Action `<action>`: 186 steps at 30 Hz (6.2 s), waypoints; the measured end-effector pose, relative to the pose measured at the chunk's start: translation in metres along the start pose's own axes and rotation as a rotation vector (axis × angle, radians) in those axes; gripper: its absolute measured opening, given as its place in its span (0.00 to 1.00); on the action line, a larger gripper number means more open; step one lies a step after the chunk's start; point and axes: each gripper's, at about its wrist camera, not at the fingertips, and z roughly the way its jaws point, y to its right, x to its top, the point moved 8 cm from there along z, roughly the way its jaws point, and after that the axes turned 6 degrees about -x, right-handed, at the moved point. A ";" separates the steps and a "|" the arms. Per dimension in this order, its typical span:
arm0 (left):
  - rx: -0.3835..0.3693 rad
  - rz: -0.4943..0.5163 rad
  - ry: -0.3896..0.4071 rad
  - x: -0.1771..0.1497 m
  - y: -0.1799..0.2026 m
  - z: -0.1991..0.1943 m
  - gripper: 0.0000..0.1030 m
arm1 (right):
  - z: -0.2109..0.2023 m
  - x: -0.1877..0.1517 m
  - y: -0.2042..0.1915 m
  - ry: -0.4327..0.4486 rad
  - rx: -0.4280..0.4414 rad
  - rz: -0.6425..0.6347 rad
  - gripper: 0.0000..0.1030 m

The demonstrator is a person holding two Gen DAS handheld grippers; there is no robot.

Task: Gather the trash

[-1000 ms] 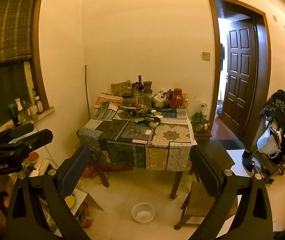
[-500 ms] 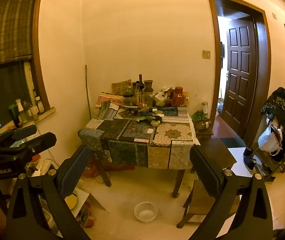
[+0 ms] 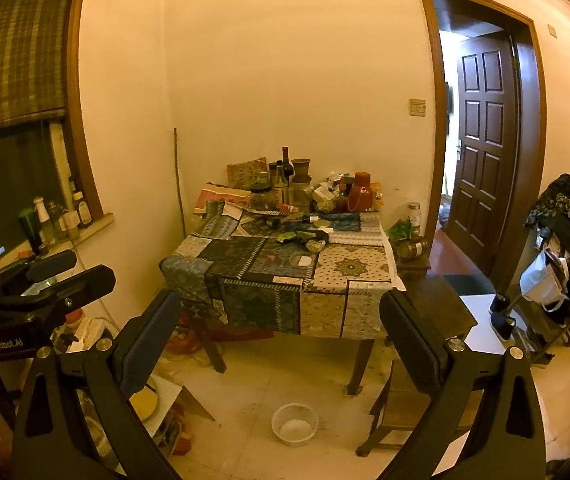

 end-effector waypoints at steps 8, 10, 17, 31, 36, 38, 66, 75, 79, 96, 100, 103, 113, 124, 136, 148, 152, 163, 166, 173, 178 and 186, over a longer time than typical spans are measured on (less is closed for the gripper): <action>-0.003 -0.002 -0.002 -0.001 0.001 0.002 0.99 | 0.000 0.001 0.000 -0.001 -0.001 0.000 0.97; -0.004 -0.002 -0.002 0.000 0.003 0.001 0.99 | 0.000 0.001 0.000 -0.001 0.000 0.001 0.96; -0.007 0.000 -0.002 0.001 0.007 -0.001 0.99 | 0.000 0.002 0.000 -0.002 -0.001 0.000 0.96; -0.014 0.000 -0.002 0.002 0.010 0.000 0.99 | 0.001 0.001 0.000 0.001 -0.001 0.001 0.96; -0.011 0.000 -0.004 0.001 0.011 0.000 0.99 | 0.001 0.001 0.002 -0.003 0.001 -0.001 0.96; -0.011 0.002 -0.005 0.002 0.013 0.001 0.99 | 0.001 0.001 0.002 -0.002 0.000 -0.002 0.96; 0.099 -0.039 0.033 0.044 -0.002 0.069 0.99 | 0.040 0.031 0.031 0.018 0.002 0.036 0.97; 0.071 -0.062 0.055 0.078 -0.061 0.148 0.99 | 0.110 0.054 0.033 -0.002 -0.077 0.030 0.97; 0.054 -0.062 0.028 0.094 -0.093 0.192 0.99 | 0.159 0.065 0.028 -0.037 -0.103 0.051 0.97; -0.031 -0.064 -0.260 0.095 -0.193 0.389 0.78 | 0.312 0.076 0.021 -0.263 -0.183 0.200 0.96; -0.021 -0.095 -0.329 0.078 -0.205 0.425 0.78 | 0.347 0.075 0.023 -0.325 -0.170 0.205 0.96; -0.005 -0.106 -0.383 0.063 -0.210 0.452 0.78 | 0.375 0.074 0.029 -0.357 -0.161 0.196 0.96; 0.059 -0.144 -0.599 0.005 -0.206 0.544 0.78 | 0.480 0.068 0.063 -0.476 -0.048 0.194 0.96; 0.105 -0.277 -0.713 -0.045 -0.215 0.622 0.41 | 0.589 0.041 0.082 -0.621 0.031 0.189 0.89; 0.119 -0.328 -0.725 -0.057 -0.210 0.641 0.27 | 0.639 0.017 0.061 -0.651 0.050 0.013 0.63; 0.087 -0.305 -0.748 -0.060 -0.203 0.647 0.00 | 0.634 0.019 0.057 -0.605 0.006 -0.038 0.47; 0.079 -0.303 -0.717 -0.052 -0.206 0.635 0.00 | 0.620 0.030 0.056 -0.564 -0.014 -0.031 0.47; 0.042 -0.222 -0.546 0.011 -0.222 0.566 0.00 | 0.553 0.068 0.056 -0.432 -0.104 0.073 0.47; 0.018 -0.188 -0.487 0.031 -0.224 0.539 0.00 | 0.521 0.079 0.051 -0.376 -0.144 0.104 0.47; -0.053 -0.091 -0.345 0.075 -0.221 0.473 0.00 | 0.448 0.096 0.034 -0.260 -0.209 0.153 0.47; -0.079 -0.034 -0.256 0.101 -0.211 0.423 0.00 | 0.396 0.105 0.024 -0.191 -0.223 0.175 0.47; -0.109 -0.023 -0.172 0.114 -0.186 0.365 0.00 | 0.327 0.105 0.015 -0.128 -0.216 0.158 0.47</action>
